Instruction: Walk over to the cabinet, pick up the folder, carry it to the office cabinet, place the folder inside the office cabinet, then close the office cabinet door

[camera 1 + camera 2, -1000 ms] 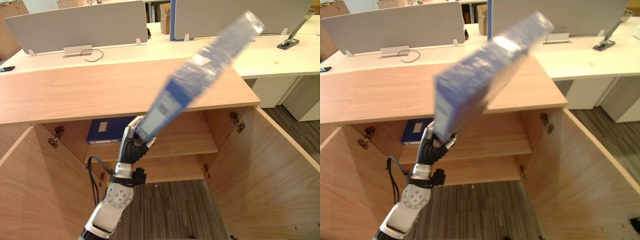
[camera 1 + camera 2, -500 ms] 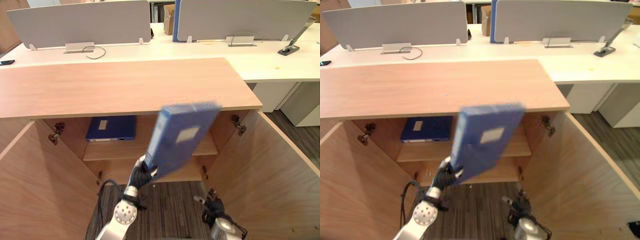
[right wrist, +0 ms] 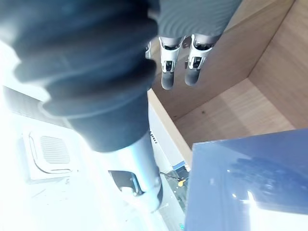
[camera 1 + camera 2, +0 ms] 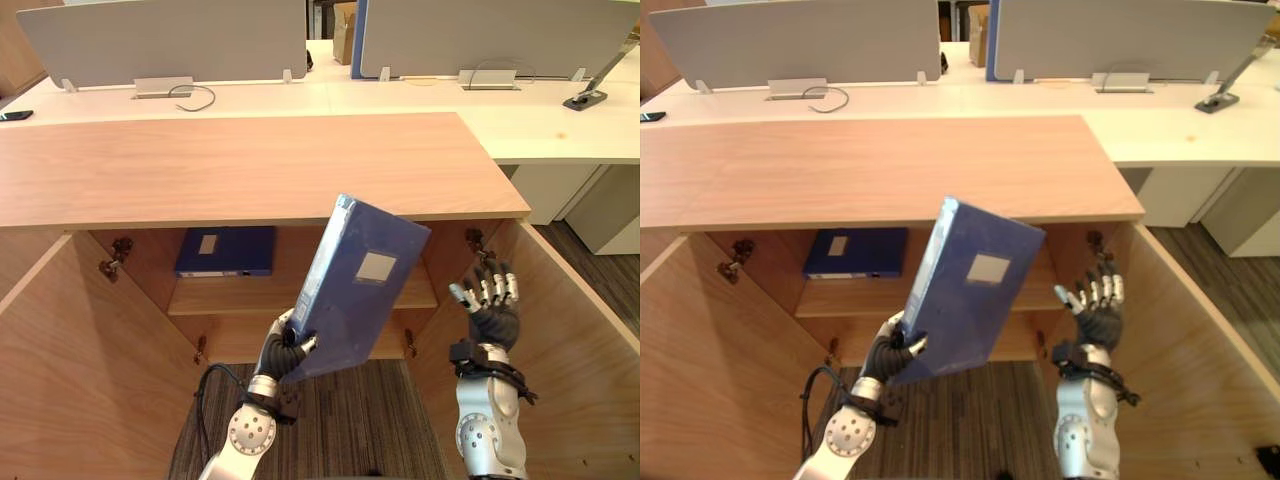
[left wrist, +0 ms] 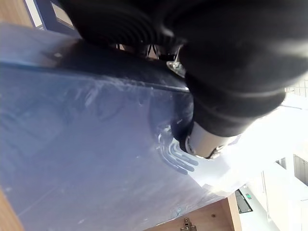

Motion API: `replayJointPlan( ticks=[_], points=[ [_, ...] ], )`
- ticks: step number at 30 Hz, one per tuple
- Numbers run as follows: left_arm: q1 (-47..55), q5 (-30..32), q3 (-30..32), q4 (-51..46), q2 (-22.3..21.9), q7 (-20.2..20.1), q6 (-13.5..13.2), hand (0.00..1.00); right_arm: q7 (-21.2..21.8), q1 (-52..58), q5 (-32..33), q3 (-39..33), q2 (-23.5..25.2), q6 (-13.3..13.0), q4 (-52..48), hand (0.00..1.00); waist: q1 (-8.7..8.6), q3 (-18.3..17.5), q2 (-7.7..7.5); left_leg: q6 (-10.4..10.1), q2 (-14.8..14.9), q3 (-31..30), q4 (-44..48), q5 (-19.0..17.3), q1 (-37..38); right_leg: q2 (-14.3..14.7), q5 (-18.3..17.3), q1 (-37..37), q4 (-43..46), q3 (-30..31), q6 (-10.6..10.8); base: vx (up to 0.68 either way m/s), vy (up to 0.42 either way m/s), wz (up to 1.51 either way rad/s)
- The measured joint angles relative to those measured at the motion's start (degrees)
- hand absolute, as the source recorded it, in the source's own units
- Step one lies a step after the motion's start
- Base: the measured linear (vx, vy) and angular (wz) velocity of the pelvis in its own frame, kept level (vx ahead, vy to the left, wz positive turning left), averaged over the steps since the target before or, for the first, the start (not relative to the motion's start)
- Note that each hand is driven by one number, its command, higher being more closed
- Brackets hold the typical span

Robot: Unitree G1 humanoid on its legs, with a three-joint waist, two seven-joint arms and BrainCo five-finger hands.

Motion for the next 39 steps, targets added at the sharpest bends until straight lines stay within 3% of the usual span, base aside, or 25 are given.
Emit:
replayJointPlan(
  ticks=[10, 17, 20, 26, 32, 39],
  points=[
    [-0.3, -0.1, 0.9, 0.0, -2.1, -1.2, 0.0, 1.0, 6.8, -1.2, 12.6, 3.5, -0.1, 0.1, -0.1, 0.0, 0.21, 0.0, -0.01, 0.0, 0.2, 0.5, 0.7, 0.0, -1.1, 0.2, 0.0, -1.6, 1.0, 0.8, 0.2, -0.02, 0.006, -0.03],
    [-0.4, -2.2, 0.8, -1.0, -2.8, -3.0, 0.0, 1.0, 10.1, -1.3, 15.5, 6.0, -0.1, 1.1, 0.7, 0.0, 0.44, 0.0, 0.01, 0.0, 0.3, 0.5, 0.7, 0.0, -1.0, 0.2, 0.0, -1.5, 1.1, 0.8, 0.2, 0.0, 0.0, 0.0],
    [-0.5, -7.9, 0.7, -4.7, -2.7, -4.8, -0.1, 1.0, 11.0, -1.5, 16.8, 5.9, -0.1, 1.3, 1.6, 0.0, 0.42, 0.0, 0.03, 0.0, 0.3, 0.4, 0.9, 0.0, -1.0, 0.2, 0.0, -1.4, 1.3, 0.8, 0.2, -0.01, 0.004, 0.0],
    [-2.7, -36.9, 3.6, -11.4, 0.5, -17.2, -2.2, 1.0, 12.7, -3.7, 17.4, 3.0, -1.2, 1.8, 2.4, 0.0, 0.25, -0.2, 0.07, -0.1, 0.4, 0.3, 1.1, 0.1, -0.9, 0.2, 0.0, -1.3, 1.6, 0.7, 0.2, -0.02, 0.005, 0.0],
    [-3.6, -54.3, 6.6, -13.0, 1.8, -25.6, -2.2, 1.0, 13.8, -4.5, 17.3, 0.8, -1.3, 2.1, 5.0, 0.0, 0.1, -0.3, 0.05, -0.1, 0.4, 0.3, 1.1, 0.2, -0.8, 0.2, 0.0, -1.3, 1.8, 0.7, 0.2, -0.01, 0.002, 0.0],
    [-4.8, -56.5, 9.8, -14.4, 1.7, -28.3, -2.2, 1.0, 14.3, -5.7, 16.0, -0.8, -1.3, 2.9, 5.8, 0.0, -0.05, -0.4, 0.01, -0.1, 0.4, 0.3, 1.1, 0.3, -0.8, 0.2, 0.1, -1.4, 1.8, 0.7, 0.3, 0.0, 0.0, 0.0]
  ],
)
